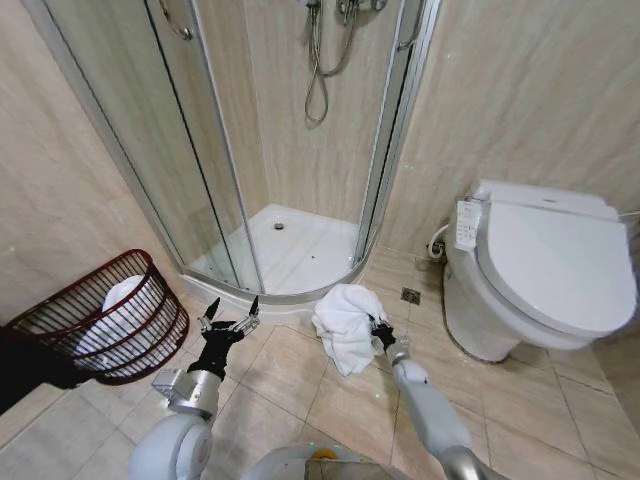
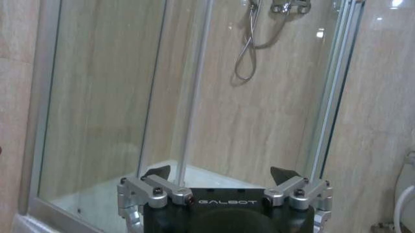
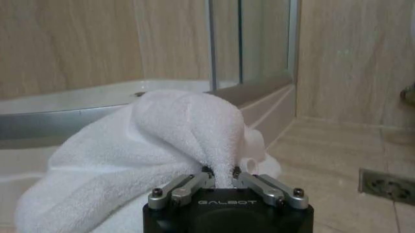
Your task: Discard the used towel into the hamper.
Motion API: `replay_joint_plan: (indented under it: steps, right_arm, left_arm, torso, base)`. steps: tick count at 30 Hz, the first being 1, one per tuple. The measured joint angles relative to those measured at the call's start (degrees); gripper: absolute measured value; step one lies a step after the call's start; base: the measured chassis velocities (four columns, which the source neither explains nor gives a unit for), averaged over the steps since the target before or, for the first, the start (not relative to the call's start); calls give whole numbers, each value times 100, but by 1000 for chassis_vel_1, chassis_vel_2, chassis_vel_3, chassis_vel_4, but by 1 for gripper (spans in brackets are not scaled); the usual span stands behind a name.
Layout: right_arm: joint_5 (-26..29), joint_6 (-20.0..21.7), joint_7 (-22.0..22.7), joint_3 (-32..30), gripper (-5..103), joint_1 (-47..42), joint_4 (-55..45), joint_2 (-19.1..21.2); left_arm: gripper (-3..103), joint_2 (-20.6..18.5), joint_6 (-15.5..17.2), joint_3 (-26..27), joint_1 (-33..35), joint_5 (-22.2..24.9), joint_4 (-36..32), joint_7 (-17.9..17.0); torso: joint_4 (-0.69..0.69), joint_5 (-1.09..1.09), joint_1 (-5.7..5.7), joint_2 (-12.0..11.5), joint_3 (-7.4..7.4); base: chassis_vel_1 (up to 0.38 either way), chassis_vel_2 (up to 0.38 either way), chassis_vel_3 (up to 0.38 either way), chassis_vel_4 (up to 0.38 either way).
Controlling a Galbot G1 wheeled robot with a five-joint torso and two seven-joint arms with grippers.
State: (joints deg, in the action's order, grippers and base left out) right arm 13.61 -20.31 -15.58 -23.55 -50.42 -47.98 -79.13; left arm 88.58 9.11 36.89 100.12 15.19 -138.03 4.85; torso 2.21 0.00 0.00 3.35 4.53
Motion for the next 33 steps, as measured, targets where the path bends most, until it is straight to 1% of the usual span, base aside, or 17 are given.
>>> replay_joint_plan:
  steps: [7, 9, 12, 13, 17, 18, 21, 22, 23, 24, 25, 27, 28, 29, 31, 32, 33]
  right_arm:
    - [-396, -372, -116, -264, 7, -202, -303, 34]
    - [-408, -398, -142, -309, 7, -251, -404, 39]
    - [-305, -414, -296, -456, 7, -549, -1066, 98]
    - [-305, -414, -296, -456, 7, -549, -1066, 98]
    - [-100, -176, -346, -598, 7, -1106, -2430, 233]
    - [-100, -176, -346, -598, 7, -1106, -2430, 233]
    - [188, 117, -311, -746, 7, -1650, -3578, 324]
    - [188, 117, -311, -746, 7, -1650, -3578, 324]
    - [281, 202, -288, -797, 7, -1834, -3933, 363]
    - [343, 259, -278, -829, 7, -1965, -4191, 388]
    - [343, 259, -278, -829, 7, -1965, -4191, 388]
    - [542, 407, -242, -985, 7, -2397, -5016, 484]
    - [595, 481, -220, -1058, 7, -2569, -5375, 505]
    - [595, 481, -220, -1058, 7, -2569, -5375, 505]
    - [758, 570, -148, -1221, 7, -2895, -6157, 577]
    - [758, 570, -148, -1221, 7, -2895, -6157, 577]
    - [821, 599, -122, -1292, 7, -3005, -6426, 602]
  left_arm:
    - [100, 0, 0, 0, 0, 0, 0, 0]
    - [100, 0, 0, 0, 0, 0, 0, 0]
    - [100, 1, 0, 0, 0, 0, 0, 0]
    - [100, 1, 0, 0, 0, 0, 0, 0]
    - [100, 1, 0, 0, 0, 0, 0, 0]
    - [100, 1, 0, 0, 0, 0, 0, 0]
    - [100, 1, 0, 0, 0, 0, 0, 0]
    - [100, 1, 0, 0, 0, 0, 0, 0]
    - [100, 0, 0, 0, 1, 0, 0, 0]
    - [100, 0, 0, 0, 0, 0, 0, 0]
    - [100, 0, 0, 0, 0, 0, 0, 0]
    - [100, 0, 0, 0, 0, 0, 0, 0]
    - [100, 0, 0, 0, 0, 0, 0, 0]
    - [100, 0, 0, 0, 0, 0, 0, 0]
    - [100, 0, 0, 0, 0, 0, 0, 0]
    - [100, 0, 0, 0, 0, 0, 0, 0]
    - [100, 0, 0, 0, 0, 0, 0, 0]
  torso:
    - [0, 1, 0, 5, 5]
    - [0, 1, 0, 5, 5]
    - [0, 1, 0, 6, 7]
    - [0, 1, 0, 6, 7]
    - [0, -2, 0, 9, 8]
    - [0, -2, 0, 9, 8]
    - [0, 0, -1, 11, 9]
    - [0, 0, -1, 11, 9]
    - [-1, -2, -1, 11, 10]
    - [-1, 2, 0, 11, 11]
    - [-1, 2, 0, 11, 11]
    - [0, -4, -1, 12, 11]
    - [-1, 5, -1, 12, 11]
    - [-1, 5, -1, 12, 11]
    - [-1, -4, -1, 13, 11]
    - [-1, -4, -1, 13, 11]
    - [0, 0, -1, 13, 11]
  base:
    - [0, 0, 0, 0]
    - [0, 0, 0, 0]
    - [0, 0, 0, 0]
    - [0, 0, 0, 0]
    - [0, 0, 0, 0]
    - [0, 0, 0, 0]
    - [0, 0, 0, 0]
    - [0, 0, 0, 0]
    - [0, 0, 0, 0]
    - [0, 0, 0, 0]
    - [0, 0, 0, 0]
    - [0, 0, 0, 0]
    - [0, 0, 0, 0]
    - [0, 0, 0, 0]
    - [0, 0, 0, 0]
    - [0, 0, 0, 0]
    - [0, 0, 0, 0]
